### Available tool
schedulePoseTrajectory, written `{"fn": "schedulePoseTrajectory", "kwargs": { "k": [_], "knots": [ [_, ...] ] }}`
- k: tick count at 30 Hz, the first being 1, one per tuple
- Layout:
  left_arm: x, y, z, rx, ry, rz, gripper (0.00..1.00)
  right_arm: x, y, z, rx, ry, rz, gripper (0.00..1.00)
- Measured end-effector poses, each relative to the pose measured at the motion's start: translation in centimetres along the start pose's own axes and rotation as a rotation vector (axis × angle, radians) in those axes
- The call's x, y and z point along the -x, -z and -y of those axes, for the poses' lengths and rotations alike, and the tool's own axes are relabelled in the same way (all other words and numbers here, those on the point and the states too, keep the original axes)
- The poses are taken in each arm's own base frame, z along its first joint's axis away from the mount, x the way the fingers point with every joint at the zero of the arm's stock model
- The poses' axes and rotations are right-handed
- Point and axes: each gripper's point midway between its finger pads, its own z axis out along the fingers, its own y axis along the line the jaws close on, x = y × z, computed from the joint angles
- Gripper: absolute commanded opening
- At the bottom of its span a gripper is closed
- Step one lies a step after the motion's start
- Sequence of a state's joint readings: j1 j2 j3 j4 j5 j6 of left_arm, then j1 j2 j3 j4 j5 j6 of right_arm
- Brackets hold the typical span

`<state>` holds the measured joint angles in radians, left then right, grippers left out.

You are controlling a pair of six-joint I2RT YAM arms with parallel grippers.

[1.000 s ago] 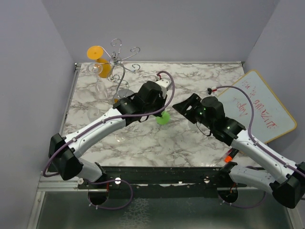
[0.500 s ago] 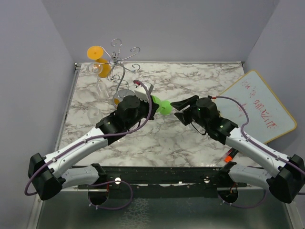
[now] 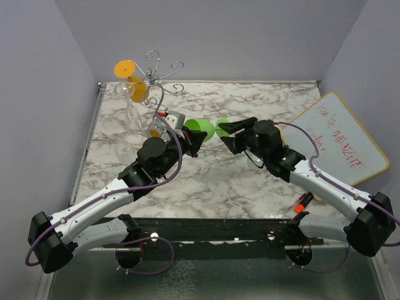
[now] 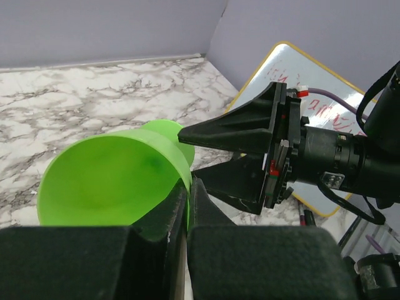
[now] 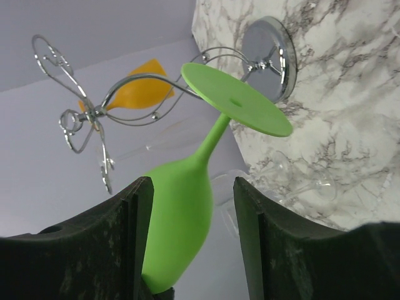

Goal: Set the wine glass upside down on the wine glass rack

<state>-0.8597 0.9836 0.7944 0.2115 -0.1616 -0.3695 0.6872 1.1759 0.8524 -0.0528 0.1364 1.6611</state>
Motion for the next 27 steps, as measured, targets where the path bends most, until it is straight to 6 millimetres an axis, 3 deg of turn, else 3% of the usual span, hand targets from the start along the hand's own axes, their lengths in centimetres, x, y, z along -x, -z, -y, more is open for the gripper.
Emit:
{"fn": "schedulePoseTrajectory", "kwargs": {
  "k": [8, 14, 17, 23, 27],
  "knots": [
    [0.8, 1.2, 0.2, -0.026, 0.029, 0.065, 0.00, -0.4, -0.6, -3.3, 0.050, -0.034, -0.005, 0.54],
    [0.9, 1.1, 0.2, -0.035, 0.036, 0.093, 0.00, -1.2, -2.4, -3.1, 0.012, -0.068, -0.036, 0.51],
    [0.8, 1.1, 0.0, -0.028, 0.037, 0.100, 0.00, -1.7, -3.5, -1.9, -0.029, -0.083, -0.054, 0.49],
    [0.2, 1.4, -0.4, -0.022, 0.037, 0.103, 0.00, -2.2, -4.9, -0.9, -0.070, -0.109, -0.074, 0.30],
    [0.2, 1.5, -0.7, -0.010, 0.038, 0.109, 0.00, -2.6, -5.6, -1.3, -0.069, -0.136, -0.093, 0.15]
  ]
}}
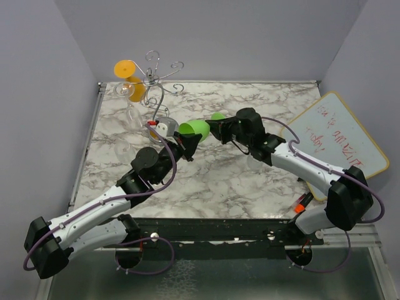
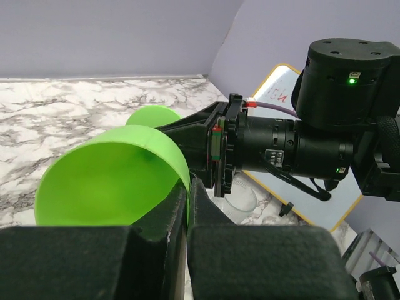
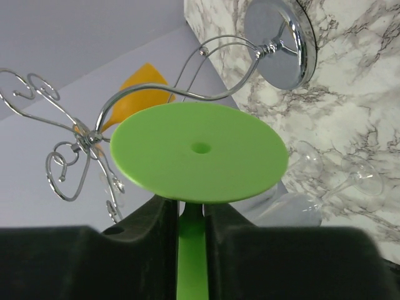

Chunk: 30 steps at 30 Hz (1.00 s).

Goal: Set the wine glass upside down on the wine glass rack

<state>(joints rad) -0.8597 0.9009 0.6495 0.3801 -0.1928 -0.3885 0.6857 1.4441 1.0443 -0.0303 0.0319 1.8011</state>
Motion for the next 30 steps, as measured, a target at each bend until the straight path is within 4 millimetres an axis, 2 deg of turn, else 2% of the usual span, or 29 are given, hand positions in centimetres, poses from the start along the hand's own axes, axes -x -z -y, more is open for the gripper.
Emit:
{"fn": "schedulePoseTrajectory", "kwargs": {
  "k": [1, 2, 3, 5, 8, 10, 12, 16, 18, 24, 30],
  "knots": [
    [0.0, 0.1, -0.1, 0.004, 0.001, 0.001, 0.01, 0.0, -0.1, -0.2, 0.008, -0.007, -0.003, 0.10],
    [0.0, 0.1, -0.2, 0.006, 0.001, 0.003, 0.06, 0.0, -0.2, -0.4, 0.013, -0.012, -0.004, 0.02],
    [0.0, 0.2, -0.2, 0.008, 0.004, 0.004, 0.13, 0.1, -0.2, -0.5, 0.017, -0.017, -0.004, 0.01],
    [0.1, 0.3, -0.2, 0.009, 0.008, 0.010, 0.26, 0.0, -0.2, -0.8, 0.028, -0.020, -0.007, 0.00],
    [0.1, 0.4, -0.3, 0.011, 0.018, 0.020, 0.51, -0.4, -0.1, -0.7, 0.027, -0.006, -0.021, 0.00],
    [0.0, 0.4, -0.4, 0.015, 0.024, 0.020, 0.64, -0.5, 0.1, -0.7, 0.029, 0.009, -0.023, 0.01],
    [-0.3, 0.6, -0.5, 0.017, 0.036, 0.016, 0.73, -0.4, 0.6, -0.8, 0.040, 0.033, -0.017, 0.00],
    [-0.2, 0.9, -0.8, 0.055, 0.076, -0.014, 0.81, 0.4, 2.3, -1.4, 0.089, 0.137, 0.030, 0.01],
    [0.4, 0.9, -0.7, 0.087, 0.107, -0.041, 0.84, 0.9, 3.3, -2.1, 0.123, 0.188, 0.062, 0.01],
    [3.1, 1.2, 0.8, 0.106, 0.177, -0.073, 0.98, 2.8, 6.6, -4.4, 0.235, 0.415, 0.186, 0.00],
    [4.4, 1.6, 1.4, 0.108, 0.184, -0.090, 0.99, 3.5, 9.3, -4.4, 0.347, 0.711, 0.255, 0.00]
  ]
}}
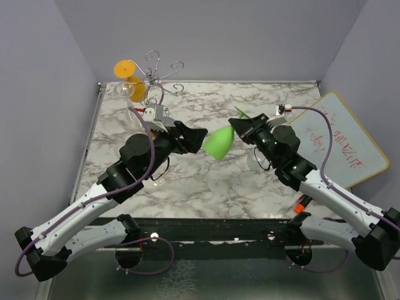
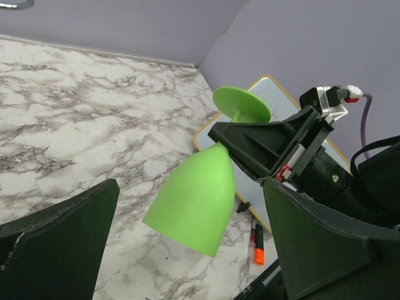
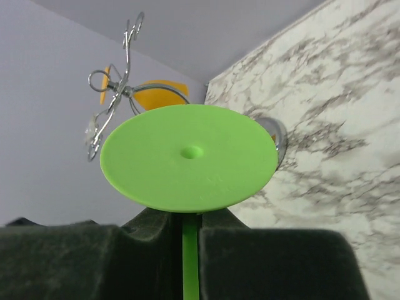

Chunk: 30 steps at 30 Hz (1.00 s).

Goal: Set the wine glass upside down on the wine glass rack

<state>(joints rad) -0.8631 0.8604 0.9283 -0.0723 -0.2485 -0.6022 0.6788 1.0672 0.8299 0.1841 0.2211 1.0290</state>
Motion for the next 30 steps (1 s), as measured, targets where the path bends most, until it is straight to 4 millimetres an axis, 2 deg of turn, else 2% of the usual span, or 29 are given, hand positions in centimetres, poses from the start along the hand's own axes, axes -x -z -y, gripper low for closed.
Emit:
{"fn": "schedulePoseTrajectory", "kwargs": {
  "k": [4, 9, 13, 16, 21, 23, 26, 30],
  "knots": [
    [1.6, 0.3, 1.6, -0.044, 0.027, 0.025, 0.99, 0.8, 1.3, -0.1, 0.068, 0.205, 0.040, 0.00],
    [2.2, 0.3, 3.3, -0.115, 0.093, 0.035, 0.98, 1.9, 2.7, -2.7, 0.216, 0.475, 0.071, 0.00],
    [1.8, -0.3, 4.5, -0.161, 0.140, 0.012, 0.97, 2.3, 4.2, -4.9, 0.349, 0.680, 0.100, 0.01],
    [1.5, -0.8, 5.6, -0.211, 0.179, -0.001, 0.98, 2.4, 5.2, -6.0, 0.436, 0.823, 0.124, 0.01],
    [2.7, -0.5, 7.7, -0.318, 0.241, 0.031, 0.98, 1.4, 6.2, -6.5, 0.548, 1.025, 0.133, 0.00],
    [2.9, -0.5, 8.3, -0.346, 0.262, 0.035, 0.94, 0.8, 6.4, -6.4, 0.584, 1.086, 0.128, 0.01],
    [2.8, -0.6, 8.9, -0.370, 0.284, 0.025, 0.82, 0.0, 6.5, -5.9, 0.622, 1.156, 0.115, 0.00],
    [1.5, -1.5, 9.1, -0.377, 0.311, -0.025, 0.67, -0.9, 6.5, -5.5, 0.659, 1.211, 0.101, 0.00]
  ]
}}
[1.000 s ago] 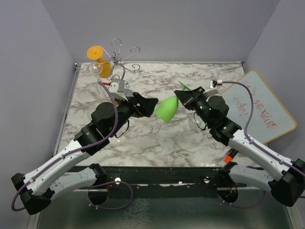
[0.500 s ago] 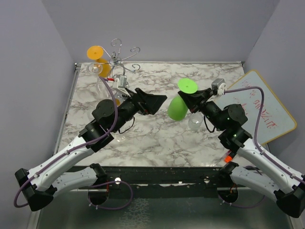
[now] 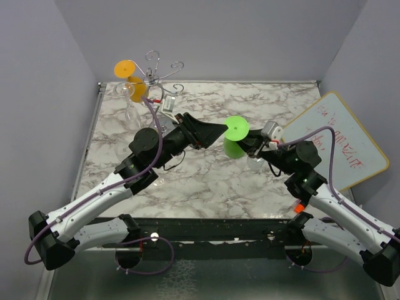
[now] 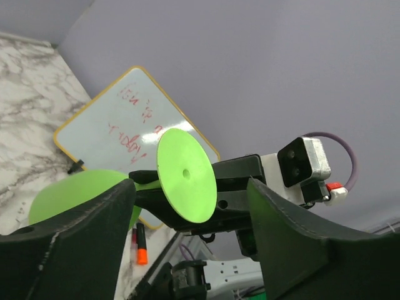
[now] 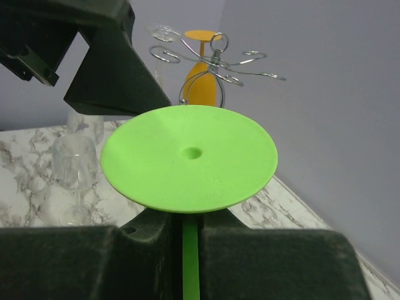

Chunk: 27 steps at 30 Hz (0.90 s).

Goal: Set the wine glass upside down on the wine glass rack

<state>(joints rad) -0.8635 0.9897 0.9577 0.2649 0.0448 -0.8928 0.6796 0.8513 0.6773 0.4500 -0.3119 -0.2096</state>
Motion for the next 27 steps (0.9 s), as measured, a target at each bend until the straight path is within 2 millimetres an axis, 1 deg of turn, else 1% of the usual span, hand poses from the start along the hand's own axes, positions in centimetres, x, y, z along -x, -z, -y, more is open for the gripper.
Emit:
{"fn": "schedulePoseTrajectory", "kwargs": {
  "k": [3, 7, 10, 14, 17, 21, 23, 24, 25, 27],
  "knots": [
    [-1.6, -0.7, -0.8, 0.009, 0.035, -0.058, 0.57, -0.2, -0.2, -0.3, 0.025, 0.021, 0.000, 0.01],
    [-2.8, -1.1, -1.2, 0.009, 0.068, -0.105, 0.44, -0.4, -0.4, -0.9, 0.064, 0.038, 0.004, 0.00],
    [-2.8, -1.1, -0.7, -0.014, 0.081, -0.112, 0.38, -0.3, -0.4, -1.1, 0.075, 0.051, 0.007, 0.01],
    [-2.8, -1.0, -0.6, -0.019, 0.089, -0.114, 0.31, 0.0, -0.4, -1.1, 0.078, 0.066, 0.019, 0.00],
    [-2.8, -1.1, -0.6, -0.018, 0.103, -0.117, 0.20, 0.1, -0.4, -1.1, 0.084, 0.075, 0.027, 0.01],
    [-2.7, -1.3, -1.4, -0.008, 0.129, -0.132, 0.00, 0.1, -0.4, -1.3, 0.093, 0.078, 0.029, 0.00],
    [-2.7, -1.4, -1.7, -0.005, 0.152, -0.141, 0.00, 0.0, -0.4, -1.3, 0.093, 0.075, 0.024, 0.01],
    [-2.7, -1.4, -1.7, -0.007, 0.157, -0.144, 0.00, -0.1, -0.4, -1.3, 0.094, 0.074, 0.020, 0.02],
    [-2.7, -1.4, -1.8, -0.008, 0.162, -0.148, 0.00, -0.2, -0.4, -1.3, 0.095, 0.070, 0.017, 0.05],
    [-2.5, -1.4, -1.9, -0.009, 0.166, -0.151, 0.00, -0.2, -0.4, -1.4, 0.096, 0.066, 0.017, 0.20]
  ]
}}
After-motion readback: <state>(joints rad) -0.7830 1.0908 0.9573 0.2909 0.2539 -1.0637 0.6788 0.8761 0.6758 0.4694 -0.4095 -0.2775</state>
